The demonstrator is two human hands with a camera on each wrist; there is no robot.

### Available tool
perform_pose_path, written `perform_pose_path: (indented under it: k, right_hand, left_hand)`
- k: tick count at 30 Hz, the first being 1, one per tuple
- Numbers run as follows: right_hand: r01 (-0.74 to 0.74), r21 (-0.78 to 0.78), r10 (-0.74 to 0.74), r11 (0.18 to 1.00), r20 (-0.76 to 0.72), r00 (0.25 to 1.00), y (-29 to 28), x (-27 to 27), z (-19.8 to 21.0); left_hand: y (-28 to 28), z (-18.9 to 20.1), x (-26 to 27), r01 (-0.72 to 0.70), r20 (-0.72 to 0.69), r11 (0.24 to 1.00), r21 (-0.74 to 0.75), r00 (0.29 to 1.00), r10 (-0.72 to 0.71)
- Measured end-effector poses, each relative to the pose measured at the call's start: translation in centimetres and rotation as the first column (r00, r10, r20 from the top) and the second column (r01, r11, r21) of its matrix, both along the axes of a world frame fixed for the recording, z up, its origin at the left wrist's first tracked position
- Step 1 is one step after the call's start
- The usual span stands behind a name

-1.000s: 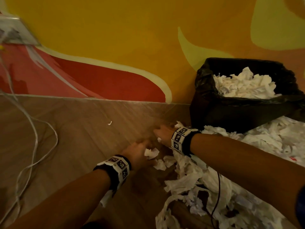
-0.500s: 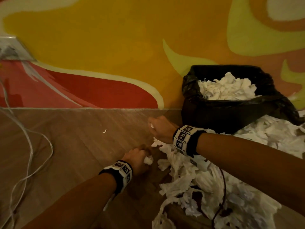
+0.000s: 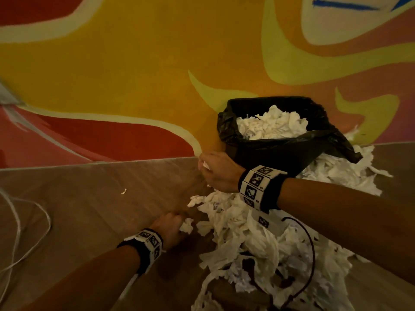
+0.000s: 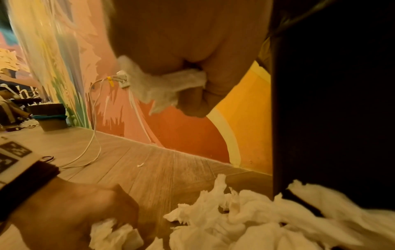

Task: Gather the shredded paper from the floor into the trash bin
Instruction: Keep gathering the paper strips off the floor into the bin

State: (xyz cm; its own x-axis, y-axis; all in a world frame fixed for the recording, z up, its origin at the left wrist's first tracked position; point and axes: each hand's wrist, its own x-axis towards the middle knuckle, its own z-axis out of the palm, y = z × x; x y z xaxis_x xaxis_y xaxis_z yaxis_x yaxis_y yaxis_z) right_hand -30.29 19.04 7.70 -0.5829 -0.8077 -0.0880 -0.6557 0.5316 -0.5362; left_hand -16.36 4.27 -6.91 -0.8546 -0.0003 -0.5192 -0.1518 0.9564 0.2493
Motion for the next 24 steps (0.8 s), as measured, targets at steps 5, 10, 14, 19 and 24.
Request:
perform_pose_path:
  k: [5,10,14,19,24]
  right_hand:
    - [0.001,-0.063,-0.006,0.998,-0.080,0.997,1.2,-0.3,1.9]
    - [-0.114,-0.083,0.118,0.990,0.044,0.992,2.6,-1.3,4.3]
    - [0.020,-0.232,0.002,0.972,0.096,0.995,4.3,-2.3,6.4]
    - [0.106,-0.462,-0.099,0.881,0.039,0.994,6.5,-4.2,9.0]
    - [0.171,-0.472,-0.230,0.865,-0.070,0.971,8.8,-7.6,11.2]
  left_hand:
    - [1.1,1.1,-1.4,0.002,0.023,1.000,-0.021,1.000,-0.002]
    - [0.7,5.2,-4.8,-0.206,-0.272,0.927,0.315,0.916,0.296]
    - [0.9,10.7,-8.1,-0.179,-0.496,0.805,0.566,0.706,0.506]
    - [4.0,18.8,-12.5,-0.042,-0.634,0.727,0.686,0.456,0.625]
    - [8.2,23.5,-16.3,0.136,-0.727,0.752,0.645,0.412,0.549]
